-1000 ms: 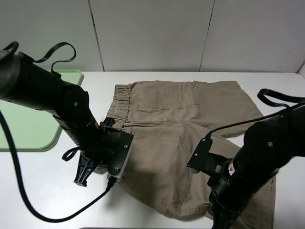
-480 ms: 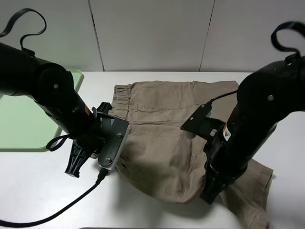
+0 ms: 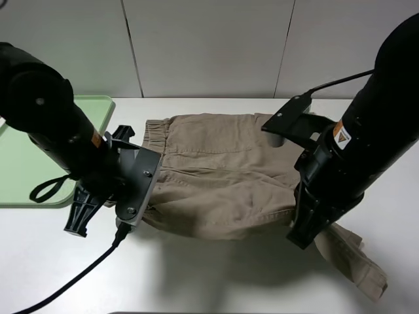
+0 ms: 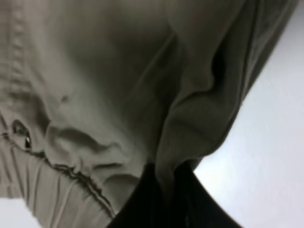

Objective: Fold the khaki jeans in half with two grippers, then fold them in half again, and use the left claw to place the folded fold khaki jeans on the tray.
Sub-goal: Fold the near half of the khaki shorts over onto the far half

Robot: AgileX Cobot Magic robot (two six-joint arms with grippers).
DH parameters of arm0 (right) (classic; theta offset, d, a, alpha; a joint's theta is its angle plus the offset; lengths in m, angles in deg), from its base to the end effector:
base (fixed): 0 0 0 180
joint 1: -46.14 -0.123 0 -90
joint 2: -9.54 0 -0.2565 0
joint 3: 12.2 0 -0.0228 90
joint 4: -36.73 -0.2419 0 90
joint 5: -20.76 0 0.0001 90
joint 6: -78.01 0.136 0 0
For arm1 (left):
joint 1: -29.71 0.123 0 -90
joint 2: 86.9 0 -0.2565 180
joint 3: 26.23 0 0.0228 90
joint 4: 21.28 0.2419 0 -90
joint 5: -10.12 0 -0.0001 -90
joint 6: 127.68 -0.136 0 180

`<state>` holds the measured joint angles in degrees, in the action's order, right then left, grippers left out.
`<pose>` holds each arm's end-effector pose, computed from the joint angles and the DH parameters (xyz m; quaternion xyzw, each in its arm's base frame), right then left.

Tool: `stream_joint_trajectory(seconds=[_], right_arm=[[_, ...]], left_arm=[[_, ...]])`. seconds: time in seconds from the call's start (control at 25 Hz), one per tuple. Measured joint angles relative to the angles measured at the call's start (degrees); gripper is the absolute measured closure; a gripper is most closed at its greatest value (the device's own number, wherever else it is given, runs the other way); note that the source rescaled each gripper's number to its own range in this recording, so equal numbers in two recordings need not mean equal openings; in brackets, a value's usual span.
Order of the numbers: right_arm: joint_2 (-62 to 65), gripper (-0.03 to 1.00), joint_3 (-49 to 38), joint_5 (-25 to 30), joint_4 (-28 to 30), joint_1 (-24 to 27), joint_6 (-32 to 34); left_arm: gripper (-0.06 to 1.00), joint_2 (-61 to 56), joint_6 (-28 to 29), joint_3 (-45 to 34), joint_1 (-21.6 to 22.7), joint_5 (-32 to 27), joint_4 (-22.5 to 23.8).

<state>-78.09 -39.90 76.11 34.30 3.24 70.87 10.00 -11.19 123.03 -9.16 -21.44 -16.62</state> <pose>0.1724 0.1667 0.1623 -0.4118 0.9074 0.0424 0.0717 0.2252 -0.1741 0.1210 0.7847 0.5924 0.0650 0.1704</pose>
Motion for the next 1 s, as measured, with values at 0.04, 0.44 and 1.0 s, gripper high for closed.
stream_joint_trajectory(seconds=[0.04,0.44,1.0], right_arm=[[0.4,0.97,0.4,0.7,0.1,0.0,0.1],[5.8,0.97,1.4,5.6,-1.0,0.0,1.3],[5.9,0.97,12.4,10.3,1.2,3.0,1.0]], left_arm=[[0.94,-0.9,0.3,0.0,0.0,-1.0,0.5],[0.94,-11.1,1.7,0.0,-0.1,-8.8,0.4],[0.94,-10.4,2.4,0.1,5.4,-3.9,-0.6]])
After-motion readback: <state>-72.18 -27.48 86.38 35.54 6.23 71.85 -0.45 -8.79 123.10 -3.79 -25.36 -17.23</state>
